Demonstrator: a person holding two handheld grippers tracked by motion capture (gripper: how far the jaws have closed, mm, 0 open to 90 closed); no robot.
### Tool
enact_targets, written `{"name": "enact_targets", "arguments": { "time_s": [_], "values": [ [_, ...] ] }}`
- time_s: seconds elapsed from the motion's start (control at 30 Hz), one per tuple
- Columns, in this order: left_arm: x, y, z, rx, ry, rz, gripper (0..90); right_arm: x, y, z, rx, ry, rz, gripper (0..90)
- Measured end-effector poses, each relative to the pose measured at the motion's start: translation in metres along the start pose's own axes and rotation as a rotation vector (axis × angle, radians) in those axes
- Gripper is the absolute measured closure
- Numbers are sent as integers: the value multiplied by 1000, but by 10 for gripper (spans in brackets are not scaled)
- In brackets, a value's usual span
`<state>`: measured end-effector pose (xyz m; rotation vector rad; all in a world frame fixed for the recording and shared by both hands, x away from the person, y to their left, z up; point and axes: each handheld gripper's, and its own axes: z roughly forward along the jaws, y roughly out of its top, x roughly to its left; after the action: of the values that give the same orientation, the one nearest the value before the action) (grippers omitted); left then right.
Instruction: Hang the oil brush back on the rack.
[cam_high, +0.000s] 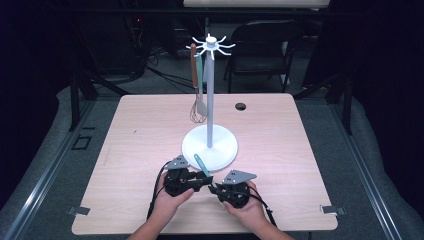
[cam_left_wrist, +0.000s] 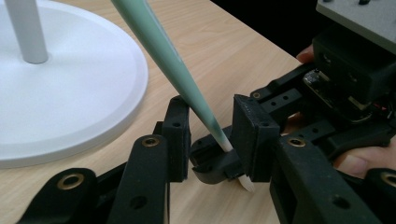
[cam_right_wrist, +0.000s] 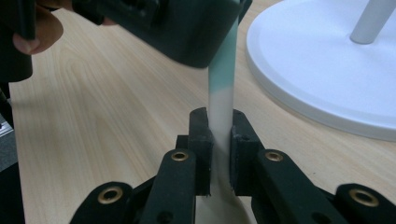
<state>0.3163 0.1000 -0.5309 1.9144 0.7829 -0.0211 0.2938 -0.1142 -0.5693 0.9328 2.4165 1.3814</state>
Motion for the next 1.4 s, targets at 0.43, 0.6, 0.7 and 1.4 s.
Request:
{"name": "enact_targets", "arguments": {
  "time_s": [0.43,0.6,0.7,1.4],
  "values": [
    [-3,4,2,4,-37,-16,809,2,5,-5,-52,-51,-44,819],
    [-4,6,3,14,-55,-18,829,2,5,-5,-51,-62,-56,820],
    [-5,7,4,14,-65,-10,843,3,4,-4,-53,-65,-62,821],
    [5,48,4,132,-59,47,848,-11,3,-18,-80,-35,16,621]
  ]
}}
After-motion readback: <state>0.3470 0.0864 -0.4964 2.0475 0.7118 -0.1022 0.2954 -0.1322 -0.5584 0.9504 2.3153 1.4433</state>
